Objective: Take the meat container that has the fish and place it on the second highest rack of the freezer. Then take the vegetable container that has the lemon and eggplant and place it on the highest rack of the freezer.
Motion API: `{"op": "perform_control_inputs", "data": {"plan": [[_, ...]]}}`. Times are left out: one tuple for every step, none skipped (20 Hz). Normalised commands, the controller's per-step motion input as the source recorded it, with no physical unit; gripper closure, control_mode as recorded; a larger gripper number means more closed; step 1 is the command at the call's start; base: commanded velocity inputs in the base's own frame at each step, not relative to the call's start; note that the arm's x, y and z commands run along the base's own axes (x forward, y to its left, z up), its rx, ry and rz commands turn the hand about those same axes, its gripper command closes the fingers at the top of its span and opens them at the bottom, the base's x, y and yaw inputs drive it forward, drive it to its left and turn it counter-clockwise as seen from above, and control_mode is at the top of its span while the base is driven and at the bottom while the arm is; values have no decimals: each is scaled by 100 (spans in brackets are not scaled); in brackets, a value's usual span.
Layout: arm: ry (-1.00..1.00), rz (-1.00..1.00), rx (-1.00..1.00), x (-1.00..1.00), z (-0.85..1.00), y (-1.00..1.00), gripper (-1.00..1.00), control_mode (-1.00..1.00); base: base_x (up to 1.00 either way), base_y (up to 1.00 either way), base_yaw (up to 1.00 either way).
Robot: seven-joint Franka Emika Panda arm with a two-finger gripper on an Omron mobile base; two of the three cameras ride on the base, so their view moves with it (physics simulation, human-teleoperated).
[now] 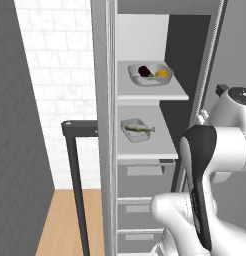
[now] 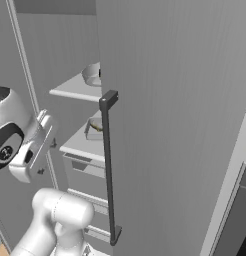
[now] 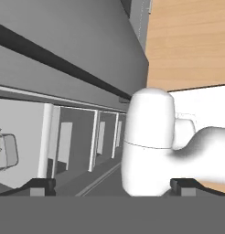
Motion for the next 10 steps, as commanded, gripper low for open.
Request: {"op": "perform_control_inputs", "data": {"plan": [[0, 0, 0, 68, -13, 0, -100, -100, 0, 0, 0], [0, 0, 0, 65, -17, 0, -100, -100, 0, 0, 0], [0, 0, 0, 63, -22, 0, -100, -100, 0, 0, 0], [0, 0, 0, 62, -26, 0, -100, -100, 0, 0, 0], [0, 0, 0, 57, -30, 0, -100, -100, 0, 0, 0], [0, 0, 0, 34, -42, 0, -100, -100, 0, 0, 0], [0, 0, 0, 5, -51, 0, -100, -100, 0, 0, 0], [0, 1, 0, 0, -53, 0, -100, -100, 0, 0, 0], [0, 3, 0, 0, -51, 0, -100, -100, 0, 0, 0], [0, 3, 0, -11, -52, 0, -100, -100, 0, 0, 0]]}}
